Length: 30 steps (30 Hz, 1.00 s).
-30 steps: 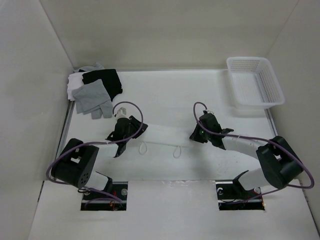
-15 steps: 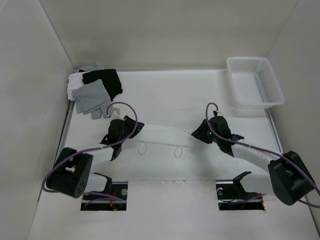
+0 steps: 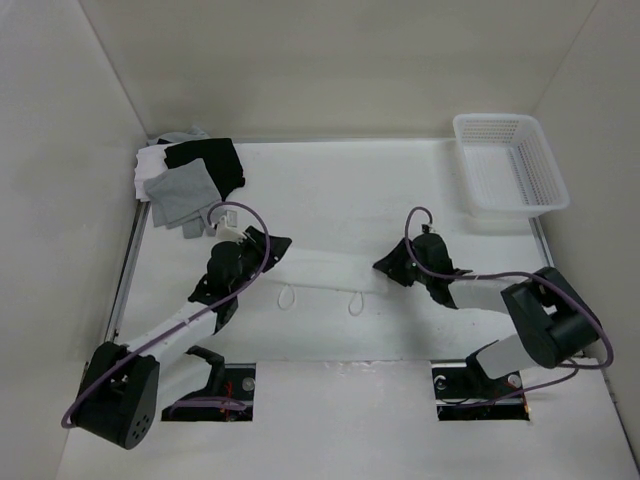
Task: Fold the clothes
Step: Fold the tank top
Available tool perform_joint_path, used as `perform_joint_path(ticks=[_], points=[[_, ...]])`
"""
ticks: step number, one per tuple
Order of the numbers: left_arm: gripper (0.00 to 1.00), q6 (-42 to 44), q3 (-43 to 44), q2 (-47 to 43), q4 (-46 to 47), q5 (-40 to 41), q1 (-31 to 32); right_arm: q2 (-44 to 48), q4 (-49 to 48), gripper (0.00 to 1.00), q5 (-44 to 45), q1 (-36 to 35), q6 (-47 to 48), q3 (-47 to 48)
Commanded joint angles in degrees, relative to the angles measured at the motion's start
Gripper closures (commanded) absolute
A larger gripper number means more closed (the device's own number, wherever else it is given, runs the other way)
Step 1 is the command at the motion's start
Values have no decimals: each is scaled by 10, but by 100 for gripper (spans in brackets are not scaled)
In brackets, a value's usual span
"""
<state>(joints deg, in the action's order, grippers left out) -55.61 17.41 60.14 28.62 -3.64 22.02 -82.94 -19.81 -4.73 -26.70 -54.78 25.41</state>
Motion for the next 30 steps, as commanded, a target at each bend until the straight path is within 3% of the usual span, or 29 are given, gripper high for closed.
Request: perform_joint_path(ticks=[1,4,7,14,17,23,30], points=[[70,11,10,-24,0,-5,-9,-48,-50,61,-11,-6,-42,-25],[70,9,10,-34,0,-5,-7,-42,-106,79,-9,-3,-71,-56],[69,9,8,-39,0,-5,-2,27,-98,88,-1,5,-74,-83],[69,-5,3,-42,3,3,17,247,182,90,60,6,15,-39],[69,-10,4,-48,0,4,25,277,299,90,79,-5,61,34],[69,-14,8,-91,-37,4,26,171,379,90,131,-85,79,196],[68,-23,-16,-154,-63,-3,15,-54,440,91,169,-169,57,408]])
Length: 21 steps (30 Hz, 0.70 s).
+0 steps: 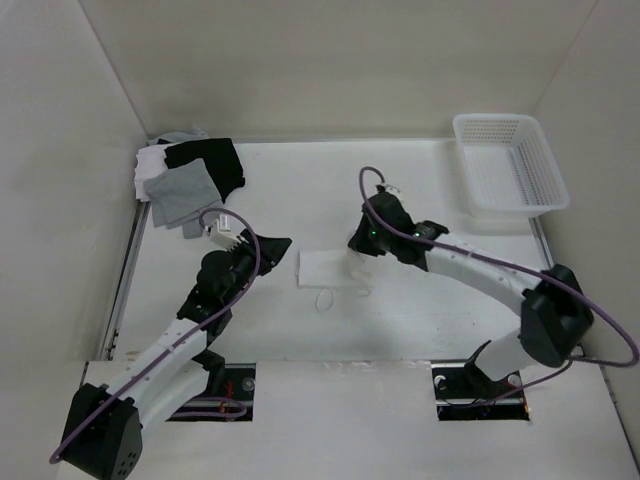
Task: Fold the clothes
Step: Fold the tank top
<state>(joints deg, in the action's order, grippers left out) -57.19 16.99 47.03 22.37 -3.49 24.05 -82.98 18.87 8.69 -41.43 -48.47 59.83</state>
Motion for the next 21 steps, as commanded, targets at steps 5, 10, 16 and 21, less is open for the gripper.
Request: perform_joint_path(ticks=[5,10,16,21], points=[[68,-10,-21,-43,-2,-29,-9,-184,119,91,78,-72,-43,189],[68,-13,-24,-60,-2,-60,-22,-272,151,90,85,-114,-87,273],[68,-20,-29,-64,7,-52,-14,-316,159,88,81,-139,-120,322],[67,-30,-35,-84,3,-44,-22,-306,98,57,56,-149,-159,298]])
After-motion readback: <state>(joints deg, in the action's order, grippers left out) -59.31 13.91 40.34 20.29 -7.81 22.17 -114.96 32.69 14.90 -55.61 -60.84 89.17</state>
